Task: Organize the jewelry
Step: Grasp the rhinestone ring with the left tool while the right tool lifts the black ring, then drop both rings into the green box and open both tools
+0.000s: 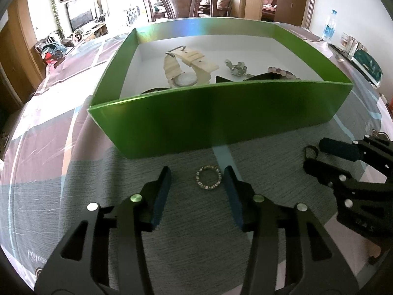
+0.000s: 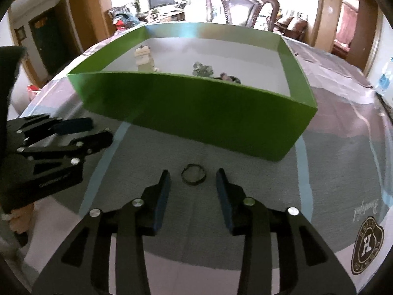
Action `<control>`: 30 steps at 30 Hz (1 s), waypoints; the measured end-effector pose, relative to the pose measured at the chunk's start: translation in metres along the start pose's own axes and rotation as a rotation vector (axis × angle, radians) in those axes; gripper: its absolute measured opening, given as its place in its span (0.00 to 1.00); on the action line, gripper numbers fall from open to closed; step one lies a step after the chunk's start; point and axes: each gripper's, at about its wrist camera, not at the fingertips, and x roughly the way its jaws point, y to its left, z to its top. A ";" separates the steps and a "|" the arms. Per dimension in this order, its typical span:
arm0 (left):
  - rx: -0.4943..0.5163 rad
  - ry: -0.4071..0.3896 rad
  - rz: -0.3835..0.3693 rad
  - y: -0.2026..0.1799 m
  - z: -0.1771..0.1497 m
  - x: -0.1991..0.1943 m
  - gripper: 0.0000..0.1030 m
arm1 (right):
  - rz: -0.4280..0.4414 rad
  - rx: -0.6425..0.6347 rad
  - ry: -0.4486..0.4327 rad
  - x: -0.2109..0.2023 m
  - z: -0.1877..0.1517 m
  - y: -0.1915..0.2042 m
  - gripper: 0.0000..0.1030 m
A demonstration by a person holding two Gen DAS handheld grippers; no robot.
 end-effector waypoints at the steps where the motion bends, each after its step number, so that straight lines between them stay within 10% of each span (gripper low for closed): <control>1: 0.000 -0.002 0.004 0.000 0.000 0.000 0.46 | -0.012 0.015 -0.006 0.001 0.000 0.000 0.38; 10: 0.006 -0.015 0.028 -0.004 -0.001 0.000 0.48 | -0.079 0.050 -0.023 0.004 -0.001 0.007 0.33; 30: 0.008 -0.027 0.052 -0.003 -0.002 -0.002 0.21 | -0.080 0.071 -0.018 0.002 -0.004 0.000 0.21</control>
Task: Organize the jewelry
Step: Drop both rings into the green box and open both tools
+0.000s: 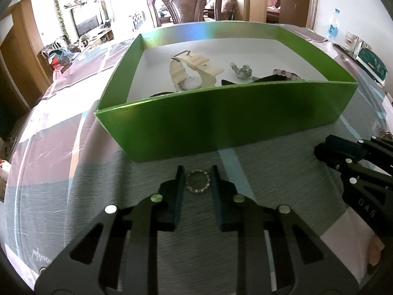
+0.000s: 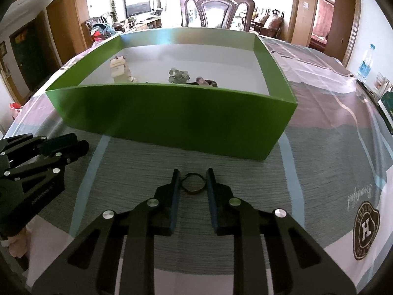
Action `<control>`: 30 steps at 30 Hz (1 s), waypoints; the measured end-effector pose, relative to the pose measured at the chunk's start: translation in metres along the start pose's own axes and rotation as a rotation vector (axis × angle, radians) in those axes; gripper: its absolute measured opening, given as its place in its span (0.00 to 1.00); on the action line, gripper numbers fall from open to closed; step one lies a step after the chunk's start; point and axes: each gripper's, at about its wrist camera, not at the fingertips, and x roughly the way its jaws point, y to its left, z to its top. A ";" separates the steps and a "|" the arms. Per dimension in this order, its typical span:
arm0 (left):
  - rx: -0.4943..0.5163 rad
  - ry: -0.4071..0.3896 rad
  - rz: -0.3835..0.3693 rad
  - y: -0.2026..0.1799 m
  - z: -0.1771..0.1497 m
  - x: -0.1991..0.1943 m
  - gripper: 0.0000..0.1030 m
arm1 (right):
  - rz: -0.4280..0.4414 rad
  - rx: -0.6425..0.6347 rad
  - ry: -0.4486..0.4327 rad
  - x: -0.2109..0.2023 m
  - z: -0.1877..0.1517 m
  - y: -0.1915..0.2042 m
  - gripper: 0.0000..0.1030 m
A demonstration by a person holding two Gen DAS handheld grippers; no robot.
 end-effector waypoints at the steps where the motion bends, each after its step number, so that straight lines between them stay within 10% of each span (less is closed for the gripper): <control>1: -0.002 0.001 0.000 0.001 0.000 0.000 0.21 | 0.000 0.003 0.000 0.000 0.000 -0.001 0.21; 30: -0.032 -0.088 0.032 0.011 0.014 -0.040 0.21 | 0.003 0.022 -0.067 -0.037 0.014 -0.006 0.21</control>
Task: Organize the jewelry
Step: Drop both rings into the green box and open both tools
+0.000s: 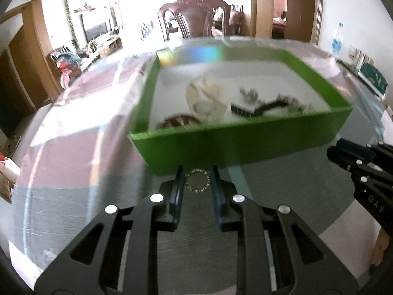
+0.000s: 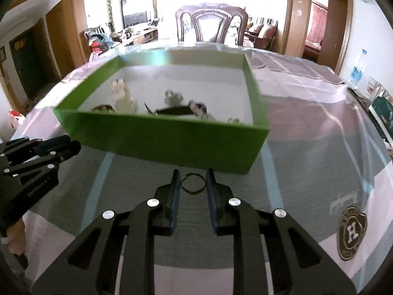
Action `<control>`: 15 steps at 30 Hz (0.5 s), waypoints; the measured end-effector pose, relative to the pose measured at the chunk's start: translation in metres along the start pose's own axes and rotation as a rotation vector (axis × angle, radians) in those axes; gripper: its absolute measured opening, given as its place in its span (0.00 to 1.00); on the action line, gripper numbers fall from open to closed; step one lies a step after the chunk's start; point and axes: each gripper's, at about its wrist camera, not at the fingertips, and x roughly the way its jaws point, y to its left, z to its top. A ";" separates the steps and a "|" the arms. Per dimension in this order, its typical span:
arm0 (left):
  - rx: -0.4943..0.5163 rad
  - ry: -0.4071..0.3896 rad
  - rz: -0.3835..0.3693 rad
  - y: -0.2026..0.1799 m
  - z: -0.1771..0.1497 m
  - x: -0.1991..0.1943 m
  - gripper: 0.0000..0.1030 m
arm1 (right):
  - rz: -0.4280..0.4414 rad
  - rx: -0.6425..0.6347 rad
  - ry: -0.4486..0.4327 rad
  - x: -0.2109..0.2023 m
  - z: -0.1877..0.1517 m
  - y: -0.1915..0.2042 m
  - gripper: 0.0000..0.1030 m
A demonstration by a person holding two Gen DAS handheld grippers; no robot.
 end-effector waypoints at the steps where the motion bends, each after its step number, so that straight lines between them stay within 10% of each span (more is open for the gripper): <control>1: -0.001 -0.011 0.000 0.001 0.003 -0.006 0.21 | 0.006 0.001 0.003 -0.004 0.003 0.000 0.21; 15: 0.000 -0.118 0.005 0.009 0.074 -0.059 0.21 | -0.043 -0.071 -0.204 -0.064 0.088 0.015 0.21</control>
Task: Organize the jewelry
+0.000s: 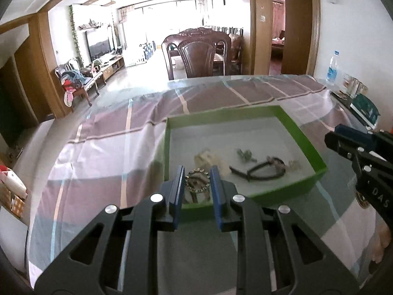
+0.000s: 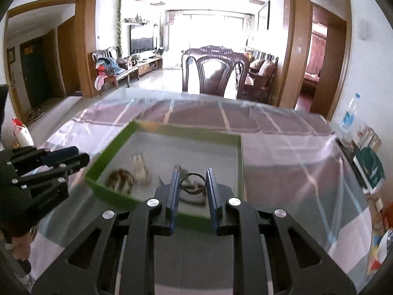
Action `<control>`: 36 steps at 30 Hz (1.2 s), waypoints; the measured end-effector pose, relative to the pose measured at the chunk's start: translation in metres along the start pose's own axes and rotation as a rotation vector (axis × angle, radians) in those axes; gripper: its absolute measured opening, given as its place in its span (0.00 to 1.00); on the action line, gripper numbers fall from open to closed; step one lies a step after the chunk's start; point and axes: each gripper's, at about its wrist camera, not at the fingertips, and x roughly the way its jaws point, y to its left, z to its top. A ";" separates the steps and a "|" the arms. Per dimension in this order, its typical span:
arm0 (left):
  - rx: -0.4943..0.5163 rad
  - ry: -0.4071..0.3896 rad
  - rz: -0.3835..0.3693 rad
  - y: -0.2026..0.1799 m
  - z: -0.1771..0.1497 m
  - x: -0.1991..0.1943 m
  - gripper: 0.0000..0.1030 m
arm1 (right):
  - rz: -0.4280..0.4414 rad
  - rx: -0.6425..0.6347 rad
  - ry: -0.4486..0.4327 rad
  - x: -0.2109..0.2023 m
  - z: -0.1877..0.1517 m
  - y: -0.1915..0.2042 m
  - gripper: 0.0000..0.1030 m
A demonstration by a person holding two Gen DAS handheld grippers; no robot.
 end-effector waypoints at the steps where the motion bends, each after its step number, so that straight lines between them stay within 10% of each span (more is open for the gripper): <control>1: 0.003 -0.002 0.000 0.000 0.005 0.007 0.21 | 0.004 0.005 0.003 0.007 0.004 0.000 0.21; 18: -0.064 0.132 0.023 0.012 0.007 0.100 0.22 | -0.039 0.087 0.185 0.107 -0.015 -0.013 0.22; 22: -0.071 0.106 0.029 0.013 0.008 0.096 0.52 | -0.043 0.100 0.157 0.096 -0.012 -0.016 0.51; 36: -0.031 -0.043 0.054 0.011 -0.009 0.015 0.80 | -0.098 -0.011 -0.012 0.004 -0.015 0.013 0.95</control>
